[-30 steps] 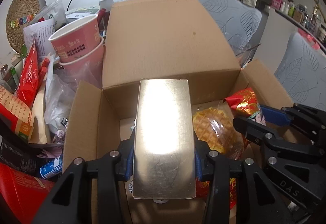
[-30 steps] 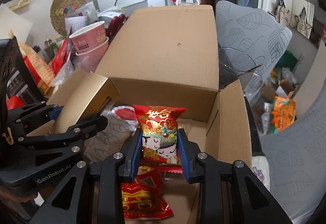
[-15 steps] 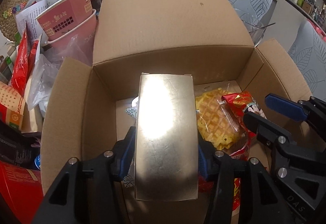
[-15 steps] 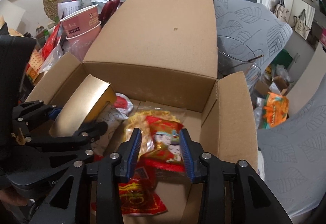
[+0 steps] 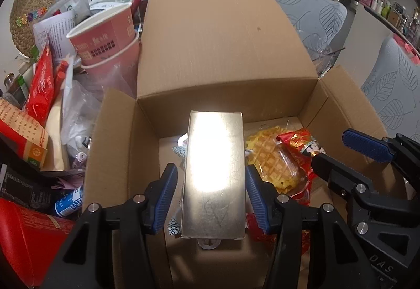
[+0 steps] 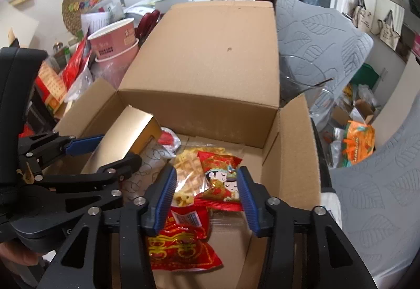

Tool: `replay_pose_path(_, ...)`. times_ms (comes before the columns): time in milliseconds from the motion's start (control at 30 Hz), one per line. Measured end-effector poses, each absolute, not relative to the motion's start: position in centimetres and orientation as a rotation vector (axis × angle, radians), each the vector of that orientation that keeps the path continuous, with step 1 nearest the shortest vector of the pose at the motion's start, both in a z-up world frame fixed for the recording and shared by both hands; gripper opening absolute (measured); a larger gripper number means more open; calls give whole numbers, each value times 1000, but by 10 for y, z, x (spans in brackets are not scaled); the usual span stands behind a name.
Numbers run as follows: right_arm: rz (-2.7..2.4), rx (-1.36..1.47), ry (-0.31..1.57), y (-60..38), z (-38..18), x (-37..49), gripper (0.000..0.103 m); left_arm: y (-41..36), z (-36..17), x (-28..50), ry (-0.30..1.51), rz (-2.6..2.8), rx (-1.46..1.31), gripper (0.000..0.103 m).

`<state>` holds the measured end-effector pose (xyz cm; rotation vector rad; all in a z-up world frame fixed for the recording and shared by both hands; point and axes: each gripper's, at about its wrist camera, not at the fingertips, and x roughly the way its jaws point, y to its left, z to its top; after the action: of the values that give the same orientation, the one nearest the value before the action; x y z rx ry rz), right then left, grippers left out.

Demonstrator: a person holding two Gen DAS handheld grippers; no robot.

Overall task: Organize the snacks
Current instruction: 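Lower the gold box and red pouch into the box and open both tools, then lift both tools out of the box and back toward the remaining snacks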

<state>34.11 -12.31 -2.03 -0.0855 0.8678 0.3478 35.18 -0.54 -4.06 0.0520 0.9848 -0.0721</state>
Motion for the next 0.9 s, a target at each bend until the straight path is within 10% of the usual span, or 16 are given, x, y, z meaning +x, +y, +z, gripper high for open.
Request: replay_pose_path(900, 356, -72, 627, -140, 98, 219, 54, 8, 103, 222, 722, -48, 47, 53)
